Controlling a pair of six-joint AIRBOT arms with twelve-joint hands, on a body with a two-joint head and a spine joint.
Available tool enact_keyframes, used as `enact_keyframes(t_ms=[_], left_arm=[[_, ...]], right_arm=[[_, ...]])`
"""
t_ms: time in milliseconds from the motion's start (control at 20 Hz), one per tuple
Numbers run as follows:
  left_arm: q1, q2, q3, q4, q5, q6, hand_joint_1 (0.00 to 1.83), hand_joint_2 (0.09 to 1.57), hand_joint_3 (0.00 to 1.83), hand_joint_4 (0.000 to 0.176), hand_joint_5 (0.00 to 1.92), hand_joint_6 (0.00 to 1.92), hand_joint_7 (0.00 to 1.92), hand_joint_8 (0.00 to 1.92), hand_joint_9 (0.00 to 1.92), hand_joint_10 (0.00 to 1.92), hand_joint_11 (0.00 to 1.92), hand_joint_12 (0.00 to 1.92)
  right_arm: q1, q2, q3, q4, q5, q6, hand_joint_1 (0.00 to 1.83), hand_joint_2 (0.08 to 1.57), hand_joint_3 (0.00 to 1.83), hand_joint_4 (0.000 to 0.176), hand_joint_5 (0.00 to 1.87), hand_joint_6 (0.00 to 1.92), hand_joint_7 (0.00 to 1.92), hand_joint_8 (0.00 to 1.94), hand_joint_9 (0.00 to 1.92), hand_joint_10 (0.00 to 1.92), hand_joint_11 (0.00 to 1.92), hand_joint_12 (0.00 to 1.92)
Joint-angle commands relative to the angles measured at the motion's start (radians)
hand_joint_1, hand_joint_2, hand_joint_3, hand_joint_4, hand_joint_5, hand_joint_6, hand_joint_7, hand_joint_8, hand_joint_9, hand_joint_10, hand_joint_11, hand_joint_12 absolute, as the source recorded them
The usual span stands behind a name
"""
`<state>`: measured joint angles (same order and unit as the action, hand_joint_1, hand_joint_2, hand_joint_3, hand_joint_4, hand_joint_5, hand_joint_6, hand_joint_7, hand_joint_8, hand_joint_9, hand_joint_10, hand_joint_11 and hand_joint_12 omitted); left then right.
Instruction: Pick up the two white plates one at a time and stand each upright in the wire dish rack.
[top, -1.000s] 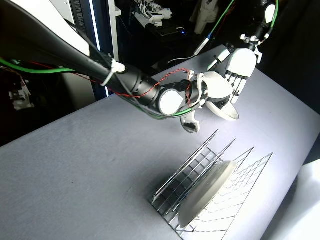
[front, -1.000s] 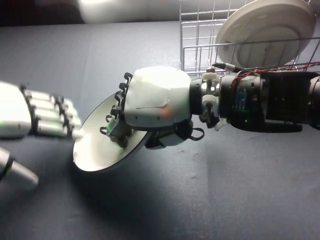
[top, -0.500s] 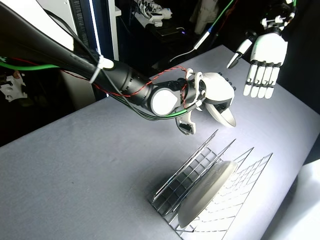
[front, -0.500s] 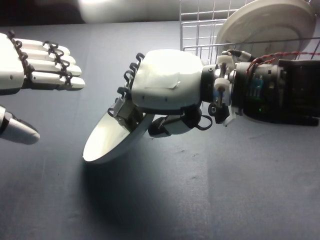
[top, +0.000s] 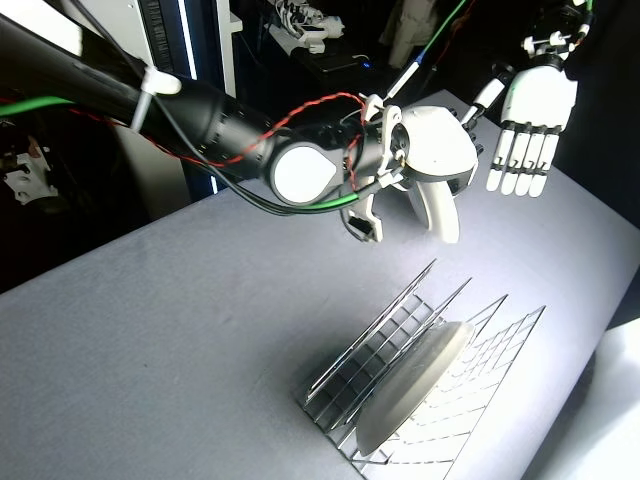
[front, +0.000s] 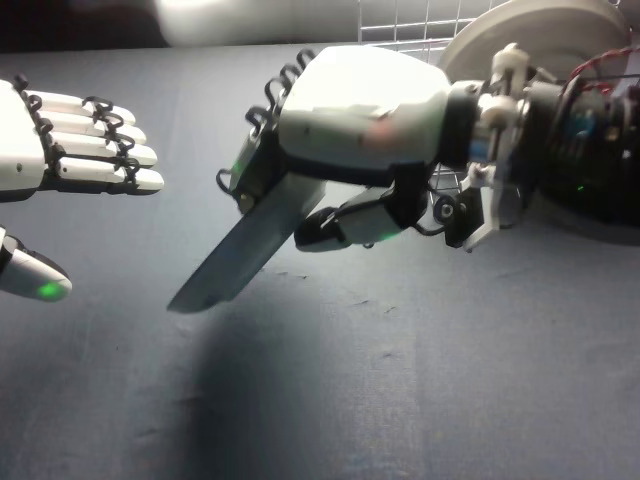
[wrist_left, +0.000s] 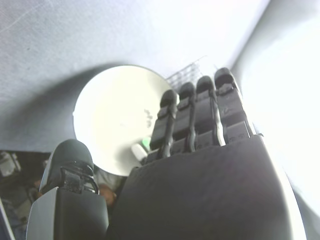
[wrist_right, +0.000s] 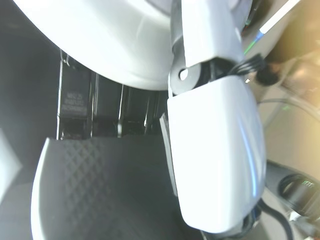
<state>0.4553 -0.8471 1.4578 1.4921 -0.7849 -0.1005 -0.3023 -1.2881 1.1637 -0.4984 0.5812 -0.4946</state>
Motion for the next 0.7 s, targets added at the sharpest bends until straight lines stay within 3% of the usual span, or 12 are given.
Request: enact_keyframes(t_ms=[0,150,200,350,450,500,550,650], left_arm=[[-0.004,0.013,0.005,-0.06,-0.012,-0.005,0.0,1.15,0.0,0.0,0.03,0.01,0.01,0.0,0.0,0.0,0.0,0.0],[-0.002,0.014,0.003,-0.06,-0.008,-0.019,0.0,1.16,0.0,0.0,0.06,0.02,0.03,0.01,0.0,0.0,0.0,0.0],[-0.002,0.016,0.0,-0.06,-0.008,-0.02,0.0,1.16,0.0,0.0,0.03,0.0,0.01,0.0,0.0,0.0,0.0,0.0],[0.011,0.015,0.002,-0.06,-0.008,-0.026,0.0,1.16,0.0,0.0,0.03,0.0,0.01,0.0,0.0,0.0,0.0,0.0],[0.015,0.015,0.004,-0.06,-0.008,-0.032,0.0,1.15,0.0,0.0,0.03,0.0,0.01,0.0,0.0,0.0,0.0,0.0],[0.015,0.015,0.003,-0.06,-0.01,-0.034,0.0,1.16,0.0,0.0,0.04,0.01,0.02,0.01,0.0,0.0,0.0,0.0],[0.015,0.015,0.003,-0.06,-0.012,-0.036,0.0,1.16,0.0,0.0,0.03,0.0,0.02,0.01,0.0,0.0,0.0,0.0],[0.018,0.015,0.003,-0.06,-0.017,-0.041,0.0,1.15,0.0,0.0,0.03,0.0,0.02,0.01,0.0,0.0,0.0,0.0]], right_arm=[[0.023,0.011,-0.019,0.071,0.142,0.01,1.4,1.03,0.0,0.0,1.06,0.77,1.16,0.64,1.13,0.86,1.08,0.93],[0.037,0.053,-0.061,0.161,0.143,0.013,1.4,1.03,0.0,0.0,1.06,0.78,1.18,0.61,1.14,0.85,1.1,0.92],[0.044,0.069,-0.075,0.198,0.142,0.013,1.4,1.02,0.0,0.0,1.09,0.71,1.18,0.64,1.16,0.8,1.12,0.89],[0.068,0.108,-0.109,0.308,0.123,0.018,1.4,1.04,0.0,0.0,1.04,0.78,1.14,0.72,1.14,0.85,1.1,0.9],[0.084,0.128,-0.123,0.377,0.102,0.022,1.4,1.04,0.0,0.0,1.06,0.73,1.12,0.78,1.14,0.85,1.1,0.9],[0.093,0.139,-0.129,0.426,0.089,0.022,1.4,1.03,0.0,0.0,1.09,0.72,1.14,0.75,1.17,0.76,1.13,0.9],[0.1,0.146,-0.132,0.455,0.078,0.022,1.4,1.04,0.0,0.0,1.04,0.84,1.1,0.77,1.13,0.83,1.1,0.91],[0.117,0.161,-0.133,0.532,0.053,0.023,1.4,1.05,0.0,0.0,1.02,0.89,1.12,0.71,1.14,0.82,1.11,0.91]])
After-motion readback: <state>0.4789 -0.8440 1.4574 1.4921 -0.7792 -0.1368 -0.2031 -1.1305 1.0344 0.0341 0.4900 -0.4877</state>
